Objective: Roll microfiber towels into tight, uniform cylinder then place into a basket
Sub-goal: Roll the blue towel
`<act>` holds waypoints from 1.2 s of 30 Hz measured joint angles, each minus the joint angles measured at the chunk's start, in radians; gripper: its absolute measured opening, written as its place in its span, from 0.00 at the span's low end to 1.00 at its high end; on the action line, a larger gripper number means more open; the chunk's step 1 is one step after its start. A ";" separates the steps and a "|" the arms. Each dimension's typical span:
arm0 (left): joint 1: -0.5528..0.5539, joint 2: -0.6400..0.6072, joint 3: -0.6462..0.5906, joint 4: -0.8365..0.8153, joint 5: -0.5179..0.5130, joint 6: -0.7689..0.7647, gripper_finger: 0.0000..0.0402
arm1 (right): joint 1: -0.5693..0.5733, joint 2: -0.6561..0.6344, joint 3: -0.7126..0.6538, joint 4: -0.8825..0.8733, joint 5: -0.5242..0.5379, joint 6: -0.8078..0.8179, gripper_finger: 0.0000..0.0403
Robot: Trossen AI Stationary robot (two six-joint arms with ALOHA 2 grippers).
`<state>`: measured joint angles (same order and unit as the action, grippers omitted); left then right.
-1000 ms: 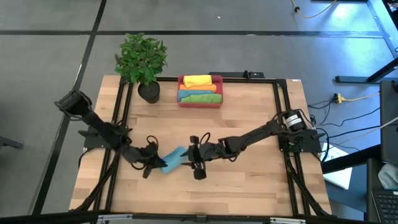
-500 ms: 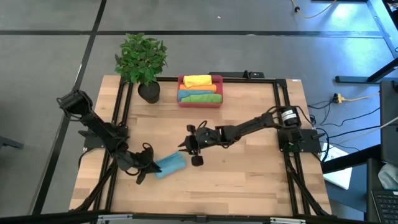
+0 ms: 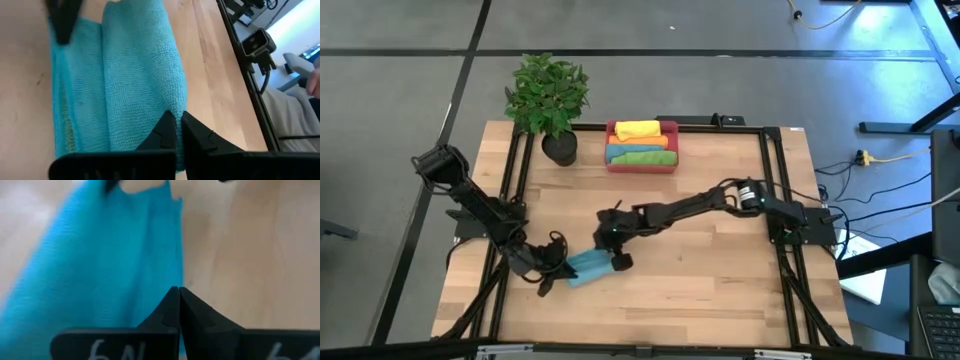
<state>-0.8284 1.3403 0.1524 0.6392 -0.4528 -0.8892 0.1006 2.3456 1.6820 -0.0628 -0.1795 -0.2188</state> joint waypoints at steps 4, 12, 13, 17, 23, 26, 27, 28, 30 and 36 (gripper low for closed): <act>-0.017 0.000 0.000 0.000 0.001 -0.001 0.00 | -0.008 0.044 0.084 -0.115 0.010 -0.001 0.01; -0.071 0.000 0.000 0.026 -0.078 -0.078 0.00 | 0.022 0.047 0.097 -0.253 0.054 0.005 0.01; -0.071 0.000 0.000 0.030 -0.080 -0.088 0.00 | 0.033 0.046 0.093 -0.255 0.066 0.005 0.01; -0.071 0.000 0.000 0.030 -0.080 -0.133 0.00 | 0.079 0.045 0.092 -0.262 0.114 0.028 0.01; -0.068 0.000 0.000 0.016 -0.079 -0.185 0.00 | 0.140 0.045 0.092 -0.310 0.158 0.102 0.00; -0.048 0.000 0.001 -0.043 -0.066 -0.245 0.00 | 0.162 0.045 0.091 -0.315 0.169 0.106 0.00; -0.038 0.000 0.001 -0.075 -0.055 -0.272 0.00 | 0.168 0.044 0.091 -0.317 0.177 0.106 0.01; -0.027 0.000 0.001 -0.106 -0.041 -0.303 0.00 | 0.172 0.042 0.091 -0.318 0.196 0.110 0.01; -0.002 0.000 0.001 -0.153 -0.011 -0.341 0.00 | 0.180 0.034 0.089 -0.325 0.242 0.116 0.03; 0.053 -0.002 0.004 -0.157 0.060 -0.311 0.00 | 0.203 -0.023 0.081 -0.451 0.456 0.132 0.15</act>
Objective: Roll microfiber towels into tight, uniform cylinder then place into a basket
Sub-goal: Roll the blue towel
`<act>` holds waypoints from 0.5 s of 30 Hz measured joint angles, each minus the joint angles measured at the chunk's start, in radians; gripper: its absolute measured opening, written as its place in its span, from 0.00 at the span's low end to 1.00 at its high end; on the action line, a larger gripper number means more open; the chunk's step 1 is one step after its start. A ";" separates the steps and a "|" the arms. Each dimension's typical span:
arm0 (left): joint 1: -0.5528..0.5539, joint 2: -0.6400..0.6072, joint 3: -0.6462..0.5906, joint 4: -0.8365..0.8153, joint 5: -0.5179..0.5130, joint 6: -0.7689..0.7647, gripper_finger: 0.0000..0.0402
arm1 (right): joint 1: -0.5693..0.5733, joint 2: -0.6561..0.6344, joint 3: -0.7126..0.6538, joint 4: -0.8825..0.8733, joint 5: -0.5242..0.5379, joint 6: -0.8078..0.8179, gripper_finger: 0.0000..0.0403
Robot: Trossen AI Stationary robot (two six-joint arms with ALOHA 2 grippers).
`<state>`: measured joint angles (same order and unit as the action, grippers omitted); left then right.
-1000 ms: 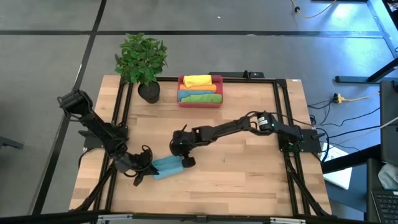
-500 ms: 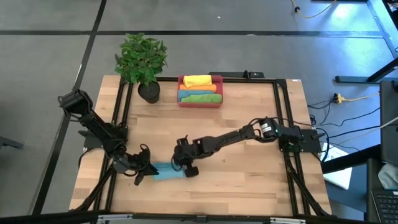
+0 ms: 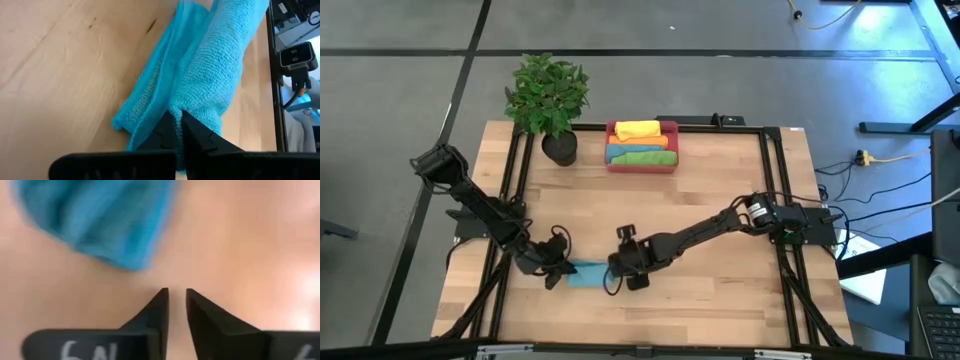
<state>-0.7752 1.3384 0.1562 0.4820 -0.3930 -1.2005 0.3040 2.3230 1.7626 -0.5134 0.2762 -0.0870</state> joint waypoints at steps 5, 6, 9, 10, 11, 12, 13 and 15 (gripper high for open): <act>0.025 0.000 -0.001 0.004 0.027 0.027 0.00 | 0.015 -0.078 0.004 -0.079 0.197 0.025 0.26; 0.029 0.000 -0.002 0.007 0.031 0.031 0.00 | 0.018 -0.088 0.004 -0.082 0.205 0.032 0.27; 0.041 0.001 -0.002 0.008 0.040 0.033 0.00 | 0.033 -0.110 0.003 -0.016 0.167 0.030 0.29; 0.043 0.001 -0.002 0.009 0.042 0.033 0.00 | 0.039 -0.115 0.004 0.027 0.142 0.025 0.29; 0.044 0.001 -0.002 0.009 0.043 0.033 0.00 | 0.043 -0.118 0.004 0.070 0.110 0.017 0.29; 0.044 0.001 -0.002 0.008 0.043 0.034 0.00 | 0.048 -0.118 0.004 0.127 0.067 0.005 0.29; 0.044 0.001 -0.002 0.008 0.044 0.034 0.00 | 0.052 -0.117 0.004 0.179 0.018 -0.001 0.29; 0.044 0.001 -0.002 0.008 0.044 0.034 0.00 | 0.061 -0.106 0.001 0.290 -0.071 -0.029 0.29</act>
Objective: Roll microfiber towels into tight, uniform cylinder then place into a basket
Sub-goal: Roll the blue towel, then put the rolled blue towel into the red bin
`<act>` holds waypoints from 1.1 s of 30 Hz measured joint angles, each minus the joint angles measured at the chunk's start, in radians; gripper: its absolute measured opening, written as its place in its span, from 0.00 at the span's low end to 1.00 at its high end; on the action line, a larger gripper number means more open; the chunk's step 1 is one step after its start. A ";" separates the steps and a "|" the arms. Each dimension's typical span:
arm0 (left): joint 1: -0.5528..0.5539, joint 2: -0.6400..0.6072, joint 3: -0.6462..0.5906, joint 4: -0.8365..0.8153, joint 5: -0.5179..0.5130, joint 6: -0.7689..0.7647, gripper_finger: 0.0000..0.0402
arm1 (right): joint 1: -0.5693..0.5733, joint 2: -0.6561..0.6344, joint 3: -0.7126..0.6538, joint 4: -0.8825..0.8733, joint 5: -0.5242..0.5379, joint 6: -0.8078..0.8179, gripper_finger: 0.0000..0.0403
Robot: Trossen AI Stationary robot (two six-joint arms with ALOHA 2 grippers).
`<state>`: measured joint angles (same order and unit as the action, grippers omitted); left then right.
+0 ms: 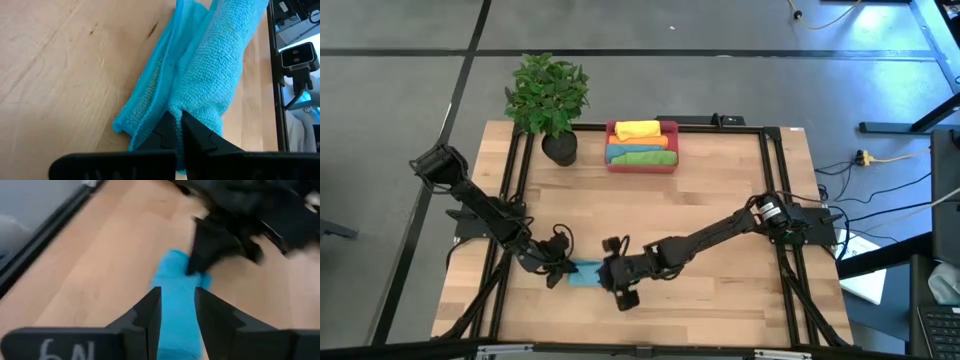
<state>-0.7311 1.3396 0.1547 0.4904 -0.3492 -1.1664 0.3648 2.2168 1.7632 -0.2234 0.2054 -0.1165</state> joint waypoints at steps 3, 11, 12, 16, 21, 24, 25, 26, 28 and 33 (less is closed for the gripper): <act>0.000 0.000 0.000 0.000 0.000 0.001 0.00 | 0.019 0.023 -0.001 0.055 -0.030 -0.068 0.31; 0.000 0.000 0.000 -0.001 0.000 0.001 0.00 | 0.027 0.077 -0.003 0.056 -0.006 -0.103 0.58; 0.000 0.000 -0.001 -0.001 0.000 0.001 0.00 | 0.026 0.080 -0.003 0.056 0.001 -0.103 0.61; 0.000 0.001 -0.001 -0.001 0.000 0.001 0.00 | 0.028 0.099 -0.002 0.059 0.019 -0.133 0.71; 0.000 0.001 -0.001 -0.002 0.000 0.001 0.00 | 0.040 0.112 -0.002 0.061 0.109 -0.160 0.70; 0.000 0.001 -0.001 -0.002 0.001 0.001 0.00 | 0.039 0.112 -0.002 0.062 0.133 -0.161 0.68; 0.000 0.001 -0.001 -0.002 0.001 0.001 0.00 | 0.039 0.112 -0.002 0.056 0.140 -0.162 0.67; 0.000 0.001 -0.001 -0.002 0.001 0.001 0.00 | 0.039 0.112 -0.002 0.048 0.142 -0.162 0.67; 0.000 0.001 -0.001 -0.002 0.002 0.001 0.00 | 0.034 0.119 0.000 0.042 0.142 -0.157 0.66; 0.000 0.001 -0.001 -0.002 0.002 0.002 0.00 | 0.022 0.169 -0.001 0.026 0.133 -0.153 0.66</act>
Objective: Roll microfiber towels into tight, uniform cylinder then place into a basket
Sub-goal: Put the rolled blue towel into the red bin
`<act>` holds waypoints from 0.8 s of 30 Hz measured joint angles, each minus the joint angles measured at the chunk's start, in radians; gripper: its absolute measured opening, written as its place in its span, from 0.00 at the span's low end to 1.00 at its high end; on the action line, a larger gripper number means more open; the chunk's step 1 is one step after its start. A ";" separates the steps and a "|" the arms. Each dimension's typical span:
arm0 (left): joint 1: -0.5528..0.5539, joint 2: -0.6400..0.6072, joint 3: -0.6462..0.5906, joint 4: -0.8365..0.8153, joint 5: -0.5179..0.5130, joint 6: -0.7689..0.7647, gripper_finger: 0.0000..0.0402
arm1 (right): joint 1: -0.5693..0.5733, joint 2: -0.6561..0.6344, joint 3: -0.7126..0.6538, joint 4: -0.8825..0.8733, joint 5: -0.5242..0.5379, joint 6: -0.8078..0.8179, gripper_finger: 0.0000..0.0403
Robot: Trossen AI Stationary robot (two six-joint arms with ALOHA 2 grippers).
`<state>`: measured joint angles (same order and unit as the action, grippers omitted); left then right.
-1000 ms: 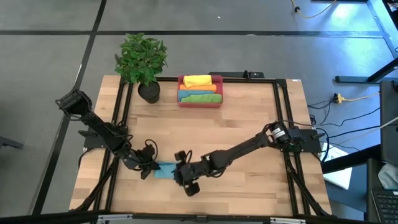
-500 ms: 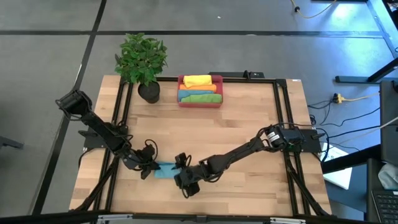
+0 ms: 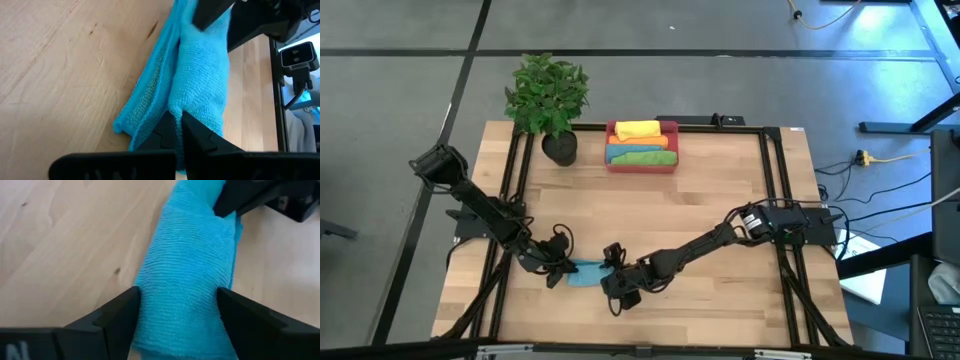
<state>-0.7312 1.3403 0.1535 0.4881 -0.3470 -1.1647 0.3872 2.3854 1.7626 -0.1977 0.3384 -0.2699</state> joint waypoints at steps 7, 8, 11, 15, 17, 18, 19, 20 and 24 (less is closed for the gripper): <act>0.000 0.000 -0.001 0.000 0.002 0.028 0.00 | -0.010 0.017 0.004 -0.011 -0.007 0.031 0.66; 0.000 0.001 -0.001 0.003 0.004 0.039 0.01 | -0.011 0.017 0.004 -0.016 -0.001 0.033 0.66; 0.000 0.002 -0.003 0.025 0.016 0.105 0.05 | -0.016 0.017 0.004 -0.028 0.003 0.036 0.66; 0.000 0.002 -0.004 0.110 0.017 0.317 0.11 | -0.033 0.015 0.005 -0.079 -0.009 0.096 0.66; 0.000 0.002 -0.004 0.131 0.004 0.368 0.14 | -0.040 0.015 0.005 -0.086 -0.028 0.116 0.66; 0.001 0.002 -0.004 0.141 -0.002 0.384 0.16 | -0.040 0.015 0.005 -0.087 -0.030 0.121 0.66; 0.004 0.002 -0.004 0.150 -0.003 0.399 0.17 | -0.041 0.015 0.005 -0.088 -0.032 0.128 0.66; 0.006 0.002 -0.004 0.153 -0.003 0.411 0.18 | -0.042 0.015 0.004 -0.089 -0.039 0.134 0.66; 0.020 0.002 -0.003 0.148 0.016 0.443 0.25 | -0.044 0.015 0.004 -0.091 -0.051 0.139 0.66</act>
<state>-0.7116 1.3422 0.1500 0.6363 -0.3307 -0.7215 0.3428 2.4008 1.7664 -0.2886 0.2878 -0.1310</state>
